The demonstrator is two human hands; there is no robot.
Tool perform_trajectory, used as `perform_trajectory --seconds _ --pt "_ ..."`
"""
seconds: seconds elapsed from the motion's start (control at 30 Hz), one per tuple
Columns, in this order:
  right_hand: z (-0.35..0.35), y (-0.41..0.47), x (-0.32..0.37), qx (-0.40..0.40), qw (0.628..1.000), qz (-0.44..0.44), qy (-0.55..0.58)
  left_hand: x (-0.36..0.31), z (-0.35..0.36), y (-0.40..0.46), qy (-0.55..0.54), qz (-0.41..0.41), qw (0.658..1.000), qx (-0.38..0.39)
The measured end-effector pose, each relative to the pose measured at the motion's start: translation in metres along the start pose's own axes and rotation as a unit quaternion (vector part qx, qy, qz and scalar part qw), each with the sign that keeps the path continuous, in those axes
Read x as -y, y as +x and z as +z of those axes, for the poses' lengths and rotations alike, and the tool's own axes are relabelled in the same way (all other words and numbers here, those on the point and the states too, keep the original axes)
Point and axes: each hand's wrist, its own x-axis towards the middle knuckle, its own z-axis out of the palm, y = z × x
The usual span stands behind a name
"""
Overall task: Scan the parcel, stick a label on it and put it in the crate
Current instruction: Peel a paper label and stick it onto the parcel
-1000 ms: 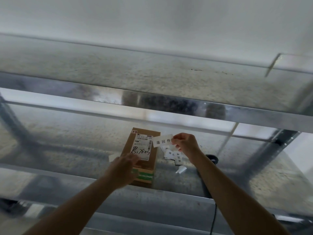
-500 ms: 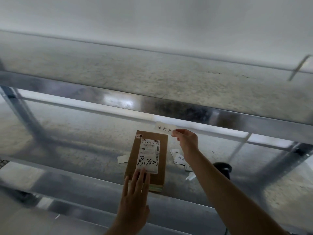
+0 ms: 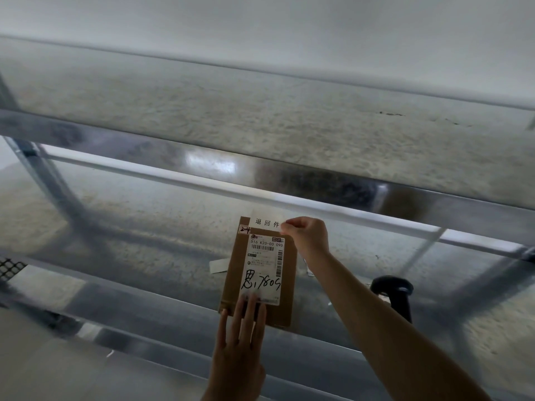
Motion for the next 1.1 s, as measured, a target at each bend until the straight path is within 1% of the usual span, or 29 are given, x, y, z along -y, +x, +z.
perform_trajectory --seconds 0.3,0.9,1.1 --pt "0.0 0.003 0.007 0.02 0.998 0.055 0.003 0.003 0.001 0.001 0.012 0.018 1.0 0.021" --pt "0.01 0.01 0.004 0.007 0.998 0.05 -0.027 0.006 0.001 0.002 -0.033 0.024 0.998 0.046" --pt "0.011 0.008 0.007 -0.032 0.996 0.045 -0.07 0.006 0.002 0.001 -0.028 0.023 0.998 0.044"
